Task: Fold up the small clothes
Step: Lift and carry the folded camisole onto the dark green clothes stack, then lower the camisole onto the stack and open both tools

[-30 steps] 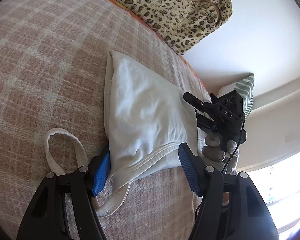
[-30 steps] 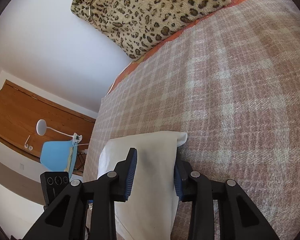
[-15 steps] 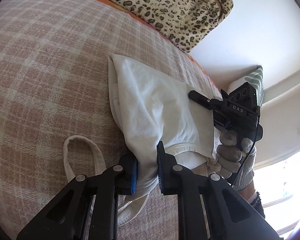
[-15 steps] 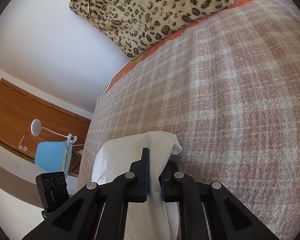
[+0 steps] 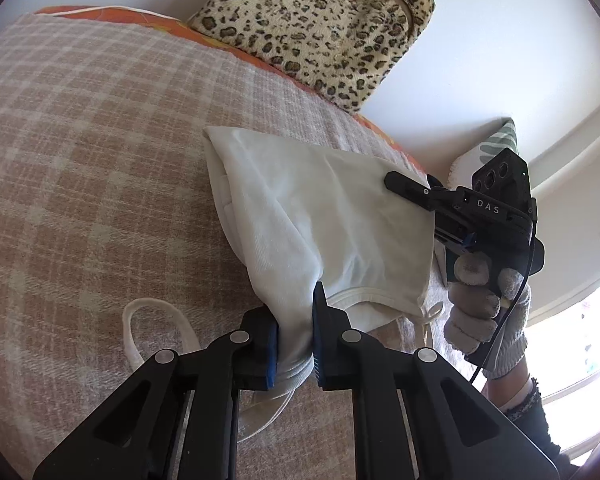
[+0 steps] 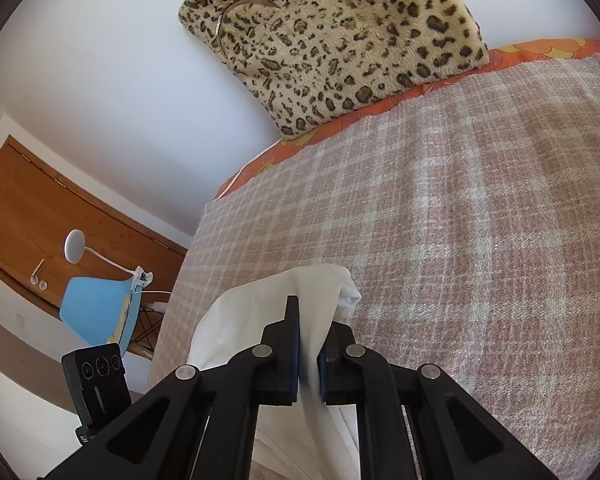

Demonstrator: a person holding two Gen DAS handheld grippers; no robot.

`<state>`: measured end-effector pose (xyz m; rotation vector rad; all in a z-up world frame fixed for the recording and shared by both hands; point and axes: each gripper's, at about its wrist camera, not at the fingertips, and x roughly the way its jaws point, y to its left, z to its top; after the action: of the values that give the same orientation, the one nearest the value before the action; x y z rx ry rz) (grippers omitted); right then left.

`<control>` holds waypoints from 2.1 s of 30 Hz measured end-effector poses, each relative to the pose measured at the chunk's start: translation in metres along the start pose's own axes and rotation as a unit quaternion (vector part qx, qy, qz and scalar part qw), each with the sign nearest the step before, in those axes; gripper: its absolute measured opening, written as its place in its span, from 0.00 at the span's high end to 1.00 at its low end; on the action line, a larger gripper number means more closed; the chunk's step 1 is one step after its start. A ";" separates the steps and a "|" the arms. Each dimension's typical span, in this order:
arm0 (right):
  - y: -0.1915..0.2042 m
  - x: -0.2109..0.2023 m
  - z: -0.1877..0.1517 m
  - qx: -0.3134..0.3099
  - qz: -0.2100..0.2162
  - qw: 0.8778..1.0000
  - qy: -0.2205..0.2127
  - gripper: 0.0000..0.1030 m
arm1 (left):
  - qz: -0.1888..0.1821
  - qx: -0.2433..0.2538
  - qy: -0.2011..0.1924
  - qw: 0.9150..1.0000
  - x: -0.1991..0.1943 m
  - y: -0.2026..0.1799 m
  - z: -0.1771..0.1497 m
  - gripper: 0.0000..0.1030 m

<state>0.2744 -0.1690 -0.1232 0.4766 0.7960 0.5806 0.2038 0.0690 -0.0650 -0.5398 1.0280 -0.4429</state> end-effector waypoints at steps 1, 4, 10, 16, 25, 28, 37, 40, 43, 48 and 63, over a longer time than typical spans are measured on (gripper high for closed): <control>0.002 -0.004 -0.001 -0.001 -0.002 1.000 -0.003 0.95 | -0.001 0.003 -0.001 1.000 0.000 -0.003 -0.001 0.89; 0.008 -0.016 -0.003 -0.009 -0.010 1.000 -0.012 0.96 | -0.004 0.012 -0.004 1.000 -0.001 -0.012 -0.002 0.89; 0.014 -0.049 -0.006 -0.013 -0.020 0.999 -0.037 0.96 | -0.015 0.034 -0.012 0.999 -0.001 -0.037 -0.005 0.89; 0.015 -0.095 -0.009 -0.013 -0.034 0.997 -0.072 0.96 | -0.028 0.065 -0.015 0.997 0.013 -0.071 -0.015 0.89; -0.011 -0.172 -0.018 0.010 -0.053 0.990 -0.127 0.96 | -0.051 0.121 -0.011 0.991 0.046 -0.133 -0.035 0.90; -0.023 -0.192 -0.023 0.016 -0.062 0.988 -0.139 0.96 | -0.057 0.133 -0.005 0.990 0.057 -0.150 -0.037 0.90; -0.058 -0.247 -0.023 0.031 -0.089 0.981 -0.170 0.96 | -0.070 0.176 0.007 0.982 0.089 -0.205 -0.042 0.90; -0.064 -0.264 -0.017 0.025 -0.103 0.978 -0.179 0.96 | -0.078 0.187 0.008 0.979 0.103 -0.224 -0.038 0.90; -0.075 -0.281 -0.009 0.026 -0.108 0.975 -0.192 0.96 | -0.087 0.199 0.010 0.976 0.120 -0.242 -0.034 0.90; -0.096 -0.300 0.009 0.031 -0.129 0.971 -0.198 0.96 | -0.093 0.214 0.011 0.972 0.148 -0.268 -0.027 0.90; -0.168 -0.327 0.064 0.041 -0.186 0.961 -0.201 0.96 | -0.094 0.228 0.011 0.969 0.222 -0.314 -0.007 0.90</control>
<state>0.1906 -0.5159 -0.0142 0.4861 0.5007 0.0922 0.2682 -0.3087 -0.0267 -0.2186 0.8620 -0.8306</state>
